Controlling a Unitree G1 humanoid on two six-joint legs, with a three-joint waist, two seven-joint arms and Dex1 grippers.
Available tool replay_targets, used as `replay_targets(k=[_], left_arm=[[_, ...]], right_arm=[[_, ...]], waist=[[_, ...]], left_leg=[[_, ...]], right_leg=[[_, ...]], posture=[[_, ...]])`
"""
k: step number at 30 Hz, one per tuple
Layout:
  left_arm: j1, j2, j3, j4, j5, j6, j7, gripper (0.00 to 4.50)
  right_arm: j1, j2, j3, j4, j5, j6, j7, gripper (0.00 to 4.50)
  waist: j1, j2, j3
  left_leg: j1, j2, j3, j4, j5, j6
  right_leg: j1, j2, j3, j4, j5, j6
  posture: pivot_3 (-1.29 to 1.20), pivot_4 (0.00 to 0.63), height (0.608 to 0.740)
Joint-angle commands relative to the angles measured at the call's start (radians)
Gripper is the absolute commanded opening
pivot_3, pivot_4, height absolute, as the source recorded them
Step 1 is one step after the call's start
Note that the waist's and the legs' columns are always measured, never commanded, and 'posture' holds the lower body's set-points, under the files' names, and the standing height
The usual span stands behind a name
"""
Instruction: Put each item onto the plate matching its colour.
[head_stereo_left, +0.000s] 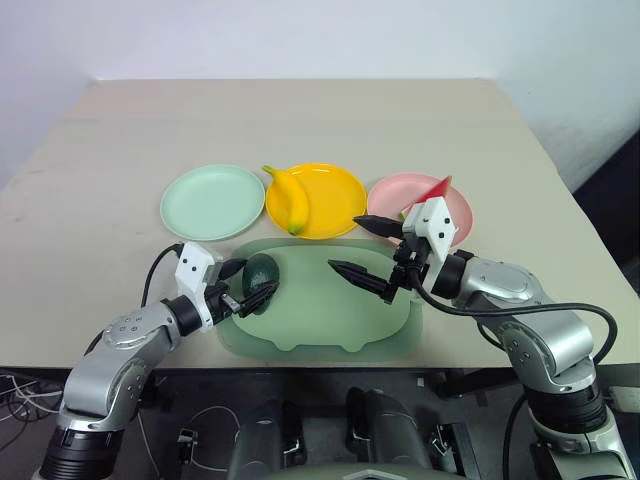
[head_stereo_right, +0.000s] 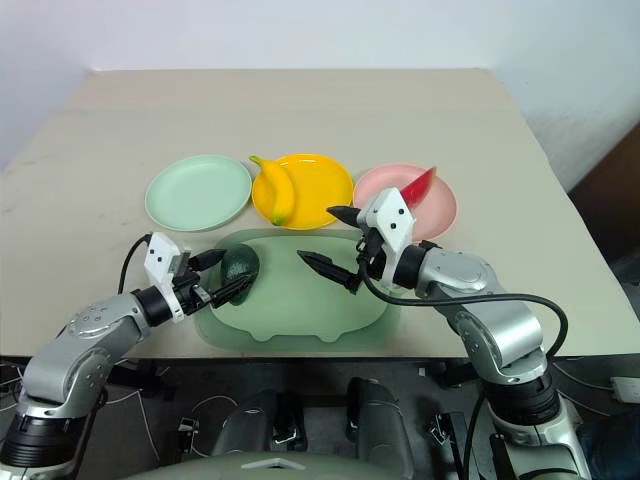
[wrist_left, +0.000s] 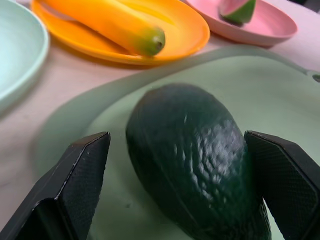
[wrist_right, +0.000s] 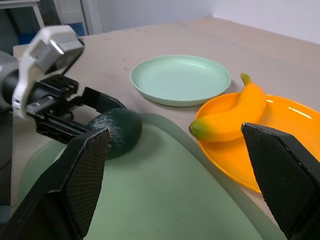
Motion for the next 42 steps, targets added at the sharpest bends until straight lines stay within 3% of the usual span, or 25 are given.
replay_targets(k=[1, 4, 7, 17, 20, 30, 31, 42], left_arm=[[-0.005, -0.001, -0.033, 0.036, 0.051, -0.032, -0.018, 4.5], [-0.005, -0.009, -0.04, 0.045, 0.048, -0.041, -0.045, 4.5], [-0.017, -0.026, -0.034, 0.065, 0.043, -0.052, -0.057, 3.9], [-0.03, -0.005, 0.006, 0.075, 0.045, -0.072, -0.099, 0.56], [-0.018, 0.016, 0.027, 0.056, 0.027, -0.063, -0.121, 0.86], [0.007, 0.11, 0.117, -0.023, -0.092, 0.013, -0.219, 4.3], [0.002, 0.119, 0.115, -0.02, -0.082, 0.002, -0.222, 4.48], [-0.121, 0.071, 0.0, 0.079, 0.046, -0.083, -0.209, 4.48]], right_arm=[[0.004, -0.016, -0.026, -0.036, -0.01, -0.025, -0.009, 4.46], [0.013, -0.02, -0.028, -0.036, -0.011, -0.032, -0.01, 4.46], [0.029, -0.021, -0.029, -0.042, -0.014, -0.039, -0.013, 4.5], [0.059, -0.035, -0.037, -0.025, -0.02, -0.08, 0.004, 4.5], [0.066, -0.033, -0.031, -0.028, -0.023, -0.088, 0.002, 4.5], [0.069, -0.035, -0.026, -0.027, -0.029, -0.095, 0.007, 4.5], [0.073, -0.038, -0.028, -0.025, -0.031, -0.1, 0.011, 4.5], [0.09, -0.029, -0.021, -0.035, -0.045, -0.108, -0.008, 4.5]], waist=[[0.004, 0.0, 0.0], [0.009, 0.0, 0.0], [0.012, 0.0, 0.0], [0.012, 0.0, 0.0], [0.011, 0.0, 0.0], [0.011, 0.0, 0.0], [0.011, 0.0, 0.0], [0.012, 0.0, 0.0]], left_leg=[[0.0, 0.0, 0.0, 0.0, 0.0, 0.0], [0.0, 0.0, 0.0, 0.0, 0.0, 0.0], [0.0, 0.0, 0.0, 0.0, 0.0, 0.0], [0.0, 0.0, 0.0, 0.0, 0.0, 0.0], [0.0, 0.0, 0.0, 0.0, 0.0, 0.0], [0.0, 0.0, -0.001, 0.0, 0.0, 0.0], [0.0, 0.0, -0.001, 0.0, 0.0, 0.0], [0.0, 0.0, 0.0, 0.0, 0.0, 0.0]], right_leg=[[0.0, 0.0, 0.0, 0.0, 0.0, 0.0], [0.0, 0.0, 0.0, 0.0, 0.0, 0.0], [0.0, 0.0, 0.0, 0.0, 0.0, 0.0], [0.0, 0.0, 0.0, 0.0, 0.0, 0.0], [0.0, 0.0, 0.0, 0.0, 0.0, 0.0], [0.0, 0.0, 0.0, 0.0, 0.0, 0.0], [0.0, 0.0, 0.0, 0.0, -0.001, 0.001], [0.0, 0.0, 0.0, -0.001, 0.0, 0.0]], posture=[[0.0, 0.15, 0.696], [0.0, 0.15, 0.696], [0.0, 0.15, 0.696], [0.0, 0.15, 0.696], [0.0, 0.15, 0.696], [0.0, 0.15, 0.696], [0.0, 0.15, 0.696], [0.0, 0.15, 0.696]])
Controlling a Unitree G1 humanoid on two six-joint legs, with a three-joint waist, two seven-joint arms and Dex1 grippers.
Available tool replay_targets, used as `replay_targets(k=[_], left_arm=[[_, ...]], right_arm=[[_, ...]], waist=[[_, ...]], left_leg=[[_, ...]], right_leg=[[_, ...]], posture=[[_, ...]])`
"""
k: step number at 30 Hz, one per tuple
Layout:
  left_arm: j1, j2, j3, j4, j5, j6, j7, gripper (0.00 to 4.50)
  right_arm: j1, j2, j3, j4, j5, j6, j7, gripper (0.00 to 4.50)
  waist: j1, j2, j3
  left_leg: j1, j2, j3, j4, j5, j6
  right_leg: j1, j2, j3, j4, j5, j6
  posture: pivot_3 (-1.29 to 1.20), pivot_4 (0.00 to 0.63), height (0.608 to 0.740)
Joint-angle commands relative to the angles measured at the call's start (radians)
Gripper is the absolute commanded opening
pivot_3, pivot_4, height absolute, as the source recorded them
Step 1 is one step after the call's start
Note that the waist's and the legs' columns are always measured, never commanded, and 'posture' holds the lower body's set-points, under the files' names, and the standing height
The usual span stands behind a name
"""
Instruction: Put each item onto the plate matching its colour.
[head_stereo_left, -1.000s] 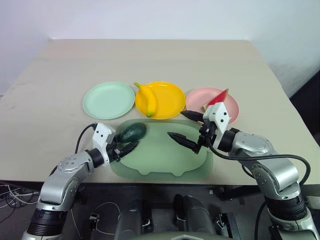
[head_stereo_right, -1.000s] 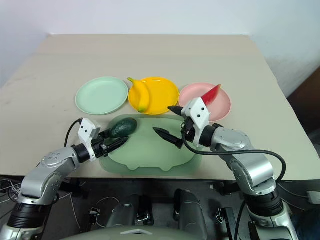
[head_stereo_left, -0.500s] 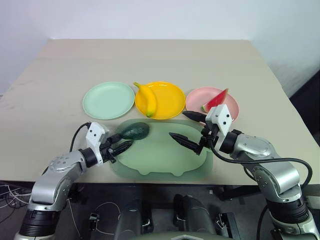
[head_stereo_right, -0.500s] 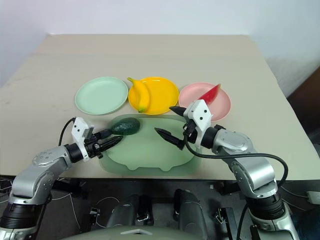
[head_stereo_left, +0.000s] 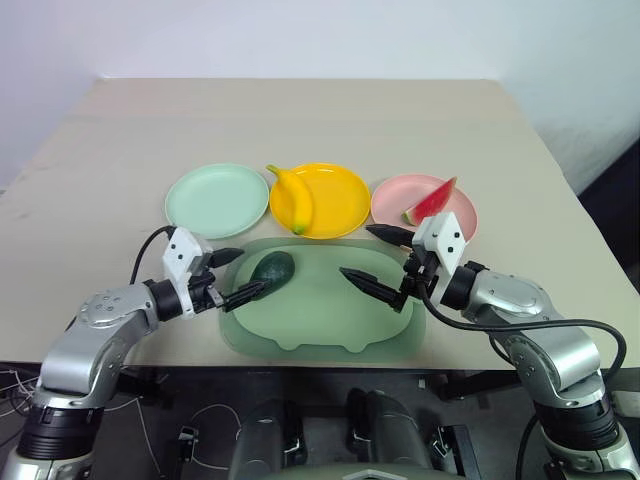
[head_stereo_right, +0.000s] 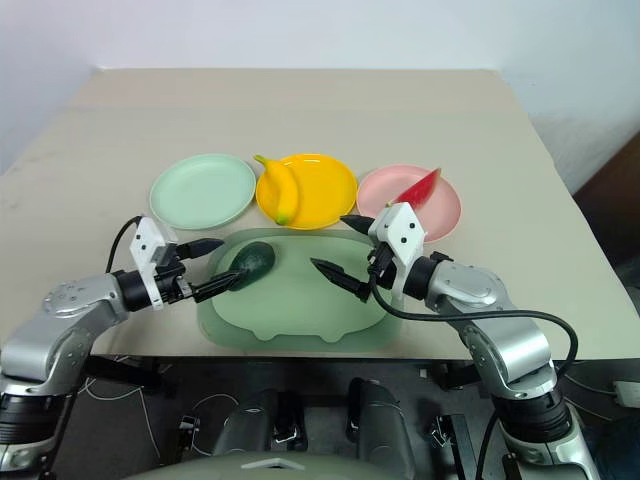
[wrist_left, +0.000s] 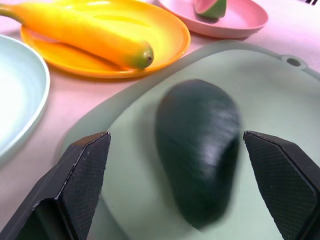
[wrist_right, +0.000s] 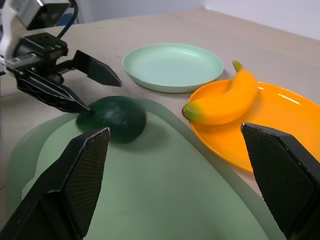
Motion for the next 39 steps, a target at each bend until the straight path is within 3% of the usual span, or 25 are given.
replay_targets(k=[1, 14, 35, 39], left_arm=[[-0.045, -0.027, -0.033, 0.024, 0.035, -0.034, 0.01, 4.48], [-0.232, -0.106, -0.17, 0.245, 0.151, -0.093, -0.031, 4.48], [-0.345, -0.218, -0.211, 0.381, 0.228, -0.166, -0.048, 4.48], [-0.352, -0.223, -0.211, 0.386, 0.221, -0.153, -0.07, 3.79]], right_arm=[[0.0, 0.004, -0.01, -0.039, -0.007, -0.017, -0.015, 4.5], [-0.011, 0.006, -0.011, -0.058, -0.01, 0.013, -0.052, 4.5], [-0.028, -0.001, -0.023, -0.086, -0.009, 0.059, -0.086, 4.5], [-0.033, -0.001, -0.019, -0.08, -0.015, 0.058, -0.09, 4.5]], waist=[[0.0, 0.0, 0.0], [0.0, 0.0, 0.0], [0.0, 0.0, 0.0], [0.001, 0.0, 0.0]], left_leg=[[0.0, 0.0, 0.0, 0.0, 0.0, 0.0], [0.0, 0.0, 0.0, 0.001, 0.0, 0.0], [0.0, 0.0, -0.001, 0.003, 0.0, 0.001], [0.0, 0.0, -0.001, 0.003, 0.0, 0.001]], right_leg=[[0.0, 0.0, 0.0, 0.0, 0.0, 0.0], [0.001, 0.0, 0.0, 0.001, 0.0, 0.0], [0.002, 0.0, -0.001, 0.002, 0.001, 0.001], [0.002, 0.0, -0.001, 0.002, 0.001, 0.001]], posture=[[0.0, 0.15, 0.696], [0.0, 0.15, 0.696], [0.0, 0.15, 0.696], [0.0, 0.15, 0.696]])
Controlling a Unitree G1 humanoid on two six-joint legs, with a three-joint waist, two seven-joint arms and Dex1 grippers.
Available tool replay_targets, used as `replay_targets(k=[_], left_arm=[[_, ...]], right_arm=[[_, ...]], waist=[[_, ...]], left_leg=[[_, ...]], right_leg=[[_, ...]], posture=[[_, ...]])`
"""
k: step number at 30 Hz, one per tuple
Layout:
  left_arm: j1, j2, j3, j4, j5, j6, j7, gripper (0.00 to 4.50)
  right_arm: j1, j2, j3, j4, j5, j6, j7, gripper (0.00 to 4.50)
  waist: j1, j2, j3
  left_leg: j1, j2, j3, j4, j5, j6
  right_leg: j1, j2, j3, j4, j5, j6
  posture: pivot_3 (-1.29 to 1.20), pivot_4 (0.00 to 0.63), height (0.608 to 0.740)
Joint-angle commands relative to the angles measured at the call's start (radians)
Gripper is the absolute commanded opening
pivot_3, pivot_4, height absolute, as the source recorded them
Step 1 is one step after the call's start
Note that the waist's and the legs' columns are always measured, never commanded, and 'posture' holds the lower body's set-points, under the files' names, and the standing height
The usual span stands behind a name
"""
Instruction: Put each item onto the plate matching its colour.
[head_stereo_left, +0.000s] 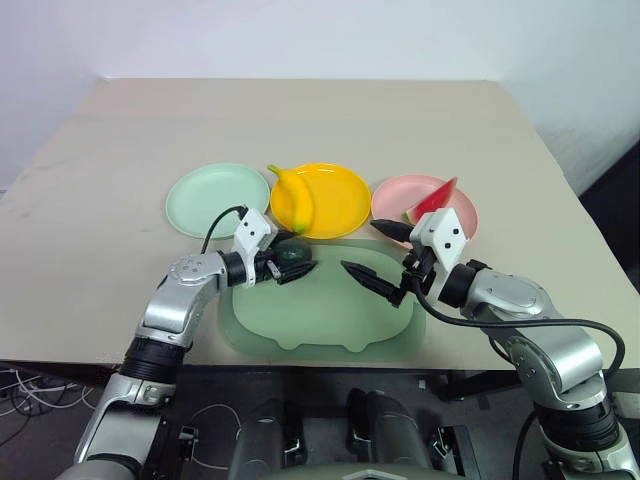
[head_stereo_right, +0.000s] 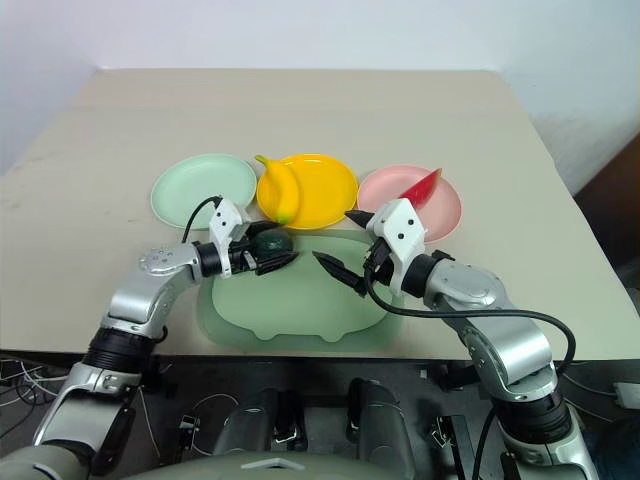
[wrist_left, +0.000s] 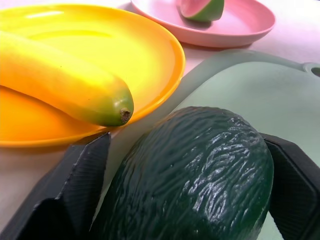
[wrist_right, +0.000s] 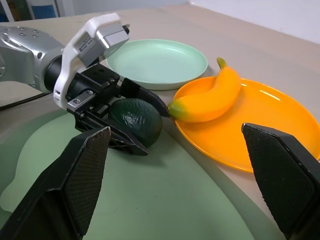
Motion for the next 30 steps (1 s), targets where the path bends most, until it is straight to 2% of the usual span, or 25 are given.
replay_targets(k=[1, 3, 9, 19, 26, 30], left_arm=[[-0.015, -0.002, -0.003, -0.008, -0.003, -0.005, -0.019, 3.74], [-0.014, 0.005, 0.005, -0.017, -0.007, -0.003, -0.027, 3.5], [-0.013, 0.017, 0.093, -0.064, -0.053, 0.014, 0.002, 3.46], [0.01, 0.12, 0.28, -0.092, -0.106, 0.056, 0.08, 3.46], [-0.1, 0.133, 0.298, 0.111, -0.001, -0.077, 0.212, 3.46], [-0.207, 0.119, 0.25, 0.342, 0.089, -0.208, 0.237, 3.46]], right_arm=[[-0.022, -0.005, -0.02, -0.037, 0.002, -0.004, -0.008, 4.5], [-0.023, -0.003, -0.017, -0.034, 0.0, -0.006, -0.009, 4.5], [-0.02, -0.001, -0.008, -0.028, -0.008, -0.018, -0.007, 4.5], [-0.015, 0.006, -0.004, -0.009, -0.013, -0.041, 0.012, 4.5], [-0.029, 0.009, -0.001, 0.02, -0.019, -0.062, 0.037, 4.5], [-0.035, 0.009, 0.003, 0.031, -0.023, -0.071, 0.044, 4.5]], waist=[[0.0, 0.0, 0.0], [0.0, 0.0, 0.0], [-0.002, 0.0, 0.0], [0.002, 0.0, 0.0], [0.002, -0.001, 0.0], [0.002, -0.001, 0.0]], left_leg=[[0.0, 0.0, 0.0, 0.0, 0.0, 0.0], [0.0, 0.0, 0.0, 0.001, 0.0, 0.0], [0.0, 0.0, -0.001, 0.002, 0.0, 0.0], [0.0, 0.0, -0.001, 0.004, -0.001, 0.001], [-0.001, 0.0, -0.002, 0.009, -0.003, 0.004], [-0.001, 0.0, -0.001, 0.01, -0.003, 0.005]], right_leg=[[0.0, 0.0, 0.0, 0.0, 0.0, 0.0], [0.001, 0.0, 0.0, 0.0, 0.0, 0.0], [0.001, 0.0, 0.0, 0.001, 0.0, 0.0], [0.001, 0.0, -0.001, 0.004, 0.0, 0.001], [0.002, -0.001, -0.001, 0.005, -0.003, 0.003], [0.002, -0.001, -0.001, 0.005, -0.001, 0.0]], posture=[[0.0, 0.15, 0.696], [0.0, 0.15, 0.696], [0.0, 0.15, 0.696], [0.0, 0.15, 0.696], [0.0, 0.15, 0.696], [0.0, 0.15, 0.696]])
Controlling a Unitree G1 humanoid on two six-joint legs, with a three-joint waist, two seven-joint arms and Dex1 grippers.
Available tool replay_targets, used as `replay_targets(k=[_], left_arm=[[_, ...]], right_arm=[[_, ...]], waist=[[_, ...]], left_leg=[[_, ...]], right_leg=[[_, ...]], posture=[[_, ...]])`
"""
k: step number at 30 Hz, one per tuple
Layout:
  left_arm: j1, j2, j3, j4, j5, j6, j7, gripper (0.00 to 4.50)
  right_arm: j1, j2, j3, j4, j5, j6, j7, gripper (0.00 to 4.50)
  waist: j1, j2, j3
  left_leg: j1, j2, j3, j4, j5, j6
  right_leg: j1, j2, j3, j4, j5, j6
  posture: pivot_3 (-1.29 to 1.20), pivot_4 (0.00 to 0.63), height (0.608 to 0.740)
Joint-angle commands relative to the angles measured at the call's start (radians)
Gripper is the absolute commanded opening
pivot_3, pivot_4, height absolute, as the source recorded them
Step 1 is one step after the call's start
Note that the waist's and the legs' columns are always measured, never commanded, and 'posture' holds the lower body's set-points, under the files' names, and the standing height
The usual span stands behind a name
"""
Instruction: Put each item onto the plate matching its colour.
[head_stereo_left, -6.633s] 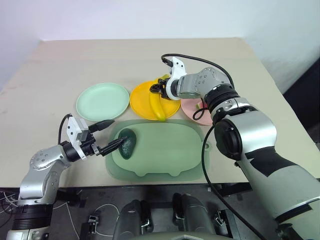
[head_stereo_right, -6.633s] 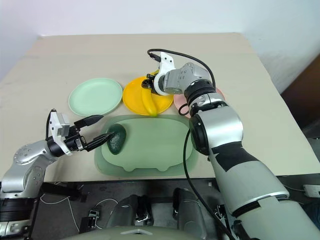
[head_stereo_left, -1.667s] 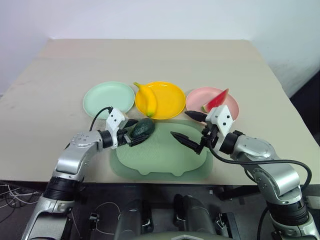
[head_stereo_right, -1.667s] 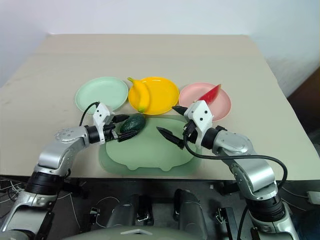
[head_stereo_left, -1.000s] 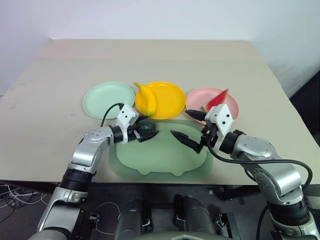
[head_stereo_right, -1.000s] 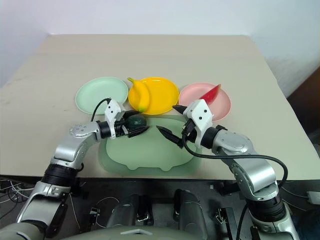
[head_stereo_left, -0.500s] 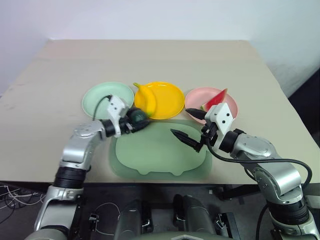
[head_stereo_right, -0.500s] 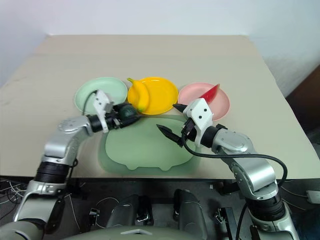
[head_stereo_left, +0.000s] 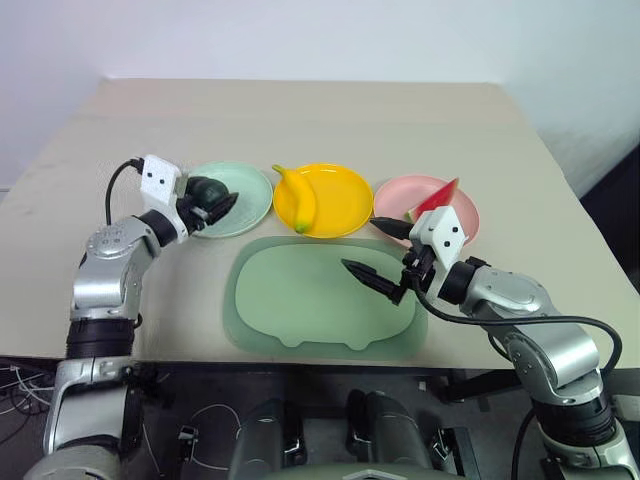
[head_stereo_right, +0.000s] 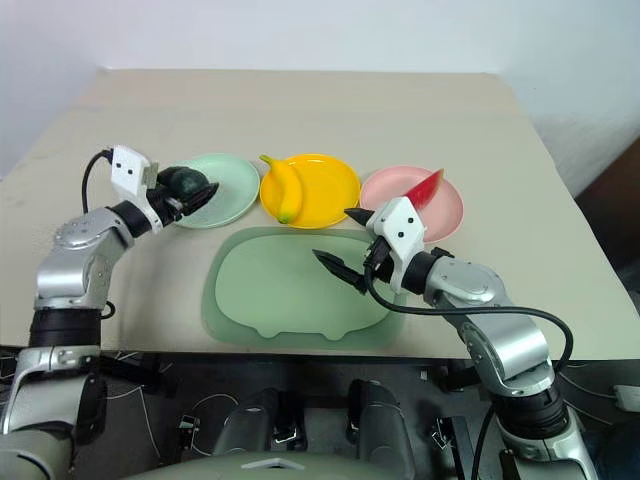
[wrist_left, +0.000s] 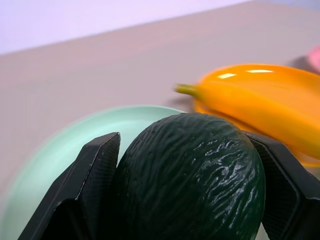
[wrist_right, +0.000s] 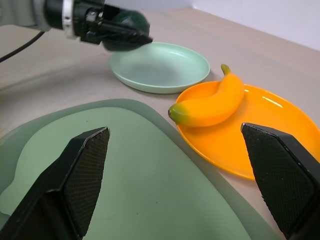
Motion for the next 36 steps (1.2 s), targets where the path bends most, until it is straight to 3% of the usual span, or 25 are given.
replay_targets(k=[1, 3, 5, 7, 16, 27, 36], left_arm=[[-0.072, -0.005, -0.051, 0.153, 0.081, -0.153, -0.008, 3.46], [-0.106, -0.019, -0.048, 0.224, 0.077, -0.168, -0.012, 3.46], [-0.135, -0.028, -0.044, 0.275, 0.077, -0.181, -0.013, 4.15], [-0.153, -0.035, -0.041, 0.305, 0.073, -0.191, -0.018, 4.46], [-0.143, -0.023, -0.027, 0.265, 0.046, -0.19, -0.074, 4.46], [0.186, 0.1, 0.094, -0.131, -0.156, -0.152, -0.321, 4.46], [0.442, 0.175, 0.177, -0.285, -0.261, -0.139, -0.459, 4.46]], right_arm=[[-0.019, 0.003, -0.004, -0.01, -0.003, -0.028, 0.01, 4.5], [-0.02, 0.002, -0.006, -0.01, -0.003, -0.028, 0.01, 4.5], [-0.018, 0.001, -0.009, -0.011, -0.006, -0.028, 0.009, 4.5], [-0.015, -0.001, -0.01, -0.013, -0.008, -0.027, 0.008, 4.5], [0.013, 0.002, -0.017, -0.045, -0.005, -0.015, -0.009, 4.5], [0.027, 0.028, -0.059, -0.098, 0.088, 0.018, -0.031, 4.5], [0.049, -0.024, -0.118, -0.068, 0.165, 0.017, 0.042, 4.5]], waist=[[-0.001, 0.0, 0.0], [-0.002, 0.0, 0.0], [-0.003, 0.0, 0.0], [-0.004, 0.0, 0.0], [-0.004, -0.001, 0.0], [-0.009, 0.0, 0.0], [-0.001, 0.0, 0.0]], left_leg=[[0.0, 0.0, 0.0, 0.0, 0.0, 0.0], [0.0, 0.0, 0.0, 0.0, 0.0, 0.0], [0.0, 0.0, 0.001, 0.0, 0.0, 0.0], [0.0, 0.0, 0.001, 0.0, 0.0, 0.0], [-0.001, 0.0, 0.001, 0.001, 0.0, 0.0], [0.0, 0.0, 0.001, 0.001, 0.0, 0.0], [0.0, 0.0, 0.001, 0.0, -0.002, 0.002]], right_leg=[[0.0, 0.0, 0.0, 0.0, 0.0, 0.0], [0.0, 0.0, 0.0, 0.0, 0.0, 0.0], [-0.001, 0.0, 0.0, 0.001, 0.0, 0.0], [-0.001, 0.0, 0.0, 0.001, 0.0, 0.0], [-0.002, 0.0, 0.0, 0.003, 0.0, 0.0], [-0.003, -0.001, 0.001, 0.006, -0.002, 0.002], [-0.002, -0.001, 0.001, -0.001, -0.004, 0.004]], posture=[[0.0, 0.15, 0.696], [0.0, 0.15, 0.696], [0.0, 0.15, 0.696], [0.0, 0.15, 0.696], [0.0, 0.15, 0.696], [0.0, 0.15, 0.696], [0.0, 0.15, 0.696]])
